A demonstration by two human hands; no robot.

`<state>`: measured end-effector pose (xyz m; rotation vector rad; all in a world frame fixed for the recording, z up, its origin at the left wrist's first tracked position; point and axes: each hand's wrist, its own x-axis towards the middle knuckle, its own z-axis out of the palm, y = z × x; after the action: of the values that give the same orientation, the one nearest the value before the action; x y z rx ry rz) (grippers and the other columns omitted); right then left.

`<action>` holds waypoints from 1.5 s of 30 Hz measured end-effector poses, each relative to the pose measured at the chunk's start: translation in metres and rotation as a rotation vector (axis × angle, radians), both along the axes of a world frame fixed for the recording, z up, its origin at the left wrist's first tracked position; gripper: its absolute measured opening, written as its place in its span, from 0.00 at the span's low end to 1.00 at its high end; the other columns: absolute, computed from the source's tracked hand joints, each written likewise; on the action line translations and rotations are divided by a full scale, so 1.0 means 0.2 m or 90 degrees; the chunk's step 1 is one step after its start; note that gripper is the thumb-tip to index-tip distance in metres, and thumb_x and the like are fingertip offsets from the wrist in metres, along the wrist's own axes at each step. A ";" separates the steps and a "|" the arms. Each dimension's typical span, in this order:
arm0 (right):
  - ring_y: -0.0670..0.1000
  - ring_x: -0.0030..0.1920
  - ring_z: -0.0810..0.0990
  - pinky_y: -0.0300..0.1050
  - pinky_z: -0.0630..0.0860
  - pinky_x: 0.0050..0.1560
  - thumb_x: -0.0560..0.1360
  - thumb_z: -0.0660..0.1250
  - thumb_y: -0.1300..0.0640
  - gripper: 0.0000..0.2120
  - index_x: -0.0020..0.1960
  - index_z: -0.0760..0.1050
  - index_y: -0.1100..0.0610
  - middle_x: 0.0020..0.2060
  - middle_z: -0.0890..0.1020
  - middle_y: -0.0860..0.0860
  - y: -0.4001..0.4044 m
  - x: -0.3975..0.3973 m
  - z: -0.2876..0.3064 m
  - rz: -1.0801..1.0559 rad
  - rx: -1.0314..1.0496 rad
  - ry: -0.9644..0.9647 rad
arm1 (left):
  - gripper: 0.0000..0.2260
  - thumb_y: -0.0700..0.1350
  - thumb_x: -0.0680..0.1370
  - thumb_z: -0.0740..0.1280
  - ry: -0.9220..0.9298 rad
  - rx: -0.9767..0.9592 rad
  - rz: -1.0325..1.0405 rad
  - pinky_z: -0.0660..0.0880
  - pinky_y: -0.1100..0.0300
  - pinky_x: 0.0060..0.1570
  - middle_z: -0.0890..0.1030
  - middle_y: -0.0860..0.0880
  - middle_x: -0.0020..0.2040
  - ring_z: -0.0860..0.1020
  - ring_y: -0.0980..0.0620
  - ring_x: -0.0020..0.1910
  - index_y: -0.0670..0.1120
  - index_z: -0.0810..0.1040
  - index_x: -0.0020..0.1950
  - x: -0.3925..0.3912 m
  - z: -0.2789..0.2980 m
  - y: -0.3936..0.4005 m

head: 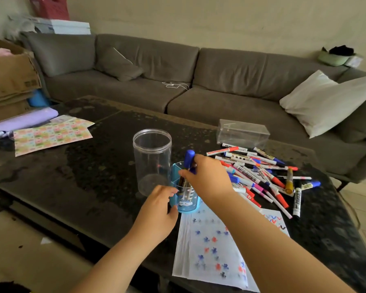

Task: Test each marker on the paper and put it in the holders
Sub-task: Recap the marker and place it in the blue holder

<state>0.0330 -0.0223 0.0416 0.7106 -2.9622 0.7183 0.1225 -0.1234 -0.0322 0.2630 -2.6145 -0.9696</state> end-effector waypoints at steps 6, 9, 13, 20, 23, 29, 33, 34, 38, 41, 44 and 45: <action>0.44 0.47 0.71 0.38 0.72 0.45 0.73 0.70 0.48 0.27 0.68 0.63 0.47 0.52 0.70 0.43 0.06 0.00 -0.02 0.052 -0.184 0.082 | 0.16 0.38 0.76 0.65 0.003 0.042 -0.003 0.68 0.79 0.42 0.71 0.56 0.53 0.71 0.60 0.45 0.49 0.73 0.63 0.00 -0.05 0.04; 0.45 0.47 0.72 0.35 0.67 0.44 0.77 0.66 0.53 0.16 0.64 0.72 0.52 0.50 0.69 0.45 0.07 -0.03 -0.04 0.099 -0.152 0.138 | 0.16 0.38 0.76 0.66 0.017 0.053 0.009 0.68 0.79 0.40 0.72 0.55 0.54 0.71 0.61 0.43 0.49 0.72 0.62 -0.02 -0.04 0.04; 0.51 0.50 0.76 0.37 0.69 0.45 0.77 0.65 0.57 0.13 0.61 0.76 0.54 0.55 0.73 0.51 0.09 -0.05 -0.16 0.138 -0.067 0.146 | 0.16 0.39 0.76 0.66 0.031 0.058 0.002 0.69 0.76 0.41 0.72 0.55 0.56 0.72 0.61 0.45 0.49 0.72 0.62 -0.03 -0.03 0.05; 0.49 0.49 0.74 0.39 0.75 0.42 0.76 0.66 0.62 0.24 0.70 0.68 0.49 0.57 0.73 0.53 0.07 -0.04 -0.15 0.202 -0.127 0.296 | 0.16 0.40 0.76 0.66 0.045 0.092 0.019 0.69 0.74 0.43 0.72 0.56 0.57 0.73 0.58 0.51 0.50 0.70 0.63 -0.05 -0.02 0.06; 0.55 0.48 0.77 0.45 0.77 0.42 0.76 0.66 0.61 0.10 0.55 0.80 0.58 0.52 0.76 0.55 0.07 -0.05 -0.22 0.220 -0.129 0.276 | 0.15 0.40 0.76 0.66 0.047 0.100 0.024 0.69 0.73 0.45 0.72 0.55 0.55 0.73 0.57 0.51 0.50 0.70 0.62 -0.06 -0.01 0.06; 0.48 0.58 0.73 0.40 0.74 0.53 0.77 0.64 0.59 0.21 0.70 0.68 0.52 0.59 0.74 0.50 0.11 -0.02 -0.25 0.196 -0.171 0.205 | 0.16 0.40 0.76 0.66 0.038 0.116 0.012 0.70 0.70 0.47 0.72 0.55 0.54 0.74 0.56 0.51 0.49 0.69 0.61 -0.05 -0.03 0.07; 0.53 0.57 0.74 0.42 0.73 0.52 0.79 0.62 0.59 0.18 0.69 0.71 0.54 0.59 0.75 0.53 0.10 -0.04 -0.24 0.181 -0.132 0.221 | 0.16 0.39 0.76 0.66 0.045 0.124 0.012 0.70 0.72 0.43 0.72 0.54 0.52 0.74 0.56 0.48 0.49 0.68 0.62 -0.06 -0.03 0.07; 0.53 0.57 0.74 0.42 0.73 0.52 0.79 0.62 0.60 0.18 0.68 0.71 0.54 0.58 0.75 0.54 0.10 -0.03 -0.25 0.177 -0.135 0.215 | 0.16 0.39 0.76 0.66 0.048 0.125 0.012 0.70 0.73 0.42 0.72 0.54 0.52 0.74 0.57 0.48 0.49 0.68 0.62 -0.06 -0.04 0.07; 0.49 0.60 0.72 0.40 0.71 0.58 0.79 0.62 0.58 0.23 0.73 0.64 0.48 0.62 0.72 0.49 0.15 -0.03 -0.29 0.170 -0.161 0.162 | 0.16 0.38 0.76 0.66 0.052 0.125 0.002 0.71 0.71 0.45 0.73 0.54 0.53 0.75 0.57 0.49 0.50 0.68 0.60 -0.06 -0.07 0.09; 0.43 0.51 0.73 0.37 0.72 0.54 0.79 0.63 0.56 0.25 0.74 0.61 0.46 0.58 0.69 0.44 0.25 -0.01 -0.34 0.114 -0.236 0.073 | 0.14 0.38 0.76 0.66 0.045 0.108 -0.010 0.71 0.68 0.48 0.75 0.54 0.54 0.76 0.57 0.50 0.50 0.69 0.58 -0.06 -0.10 0.13; 0.46 0.50 0.74 0.37 0.71 0.53 0.78 0.64 0.56 0.17 0.67 0.71 0.54 0.58 0.73 0.49 0.41 -0.04 -0.44 0.019 -0.199 0.045 | 0.12 0.39 0.76 0.66 0.020 0.087 -0.035 0.72 0.67 0.48 0.74 0.55 0.52 0.75 0.58 0.49 0.51 0.70 0.55 -0.08 -0.14 0.18; 0.49 0.52 0.75 0.37 0.70 0.53 0.78 0.64 0.56 0.16 0.65 0.73 0.56 0.59 0.73 0.51 0.48 -0.06 -0.47 -0.017 -0.169 0.029 | 0.11 0.40 0.76 0.66 0.009 0.084 -0.048 0.71 0.69 0.47 0.74 0.55 0.51 0.75 0.58 0.49 0.52 0.69 0.54 -0.10 -0.15 0.20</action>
<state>0.0200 0.0728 -0.0524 0.6565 -2.7540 1.0520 0.1034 -0.0827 -0.0621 0.1913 -2.5676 -1.1679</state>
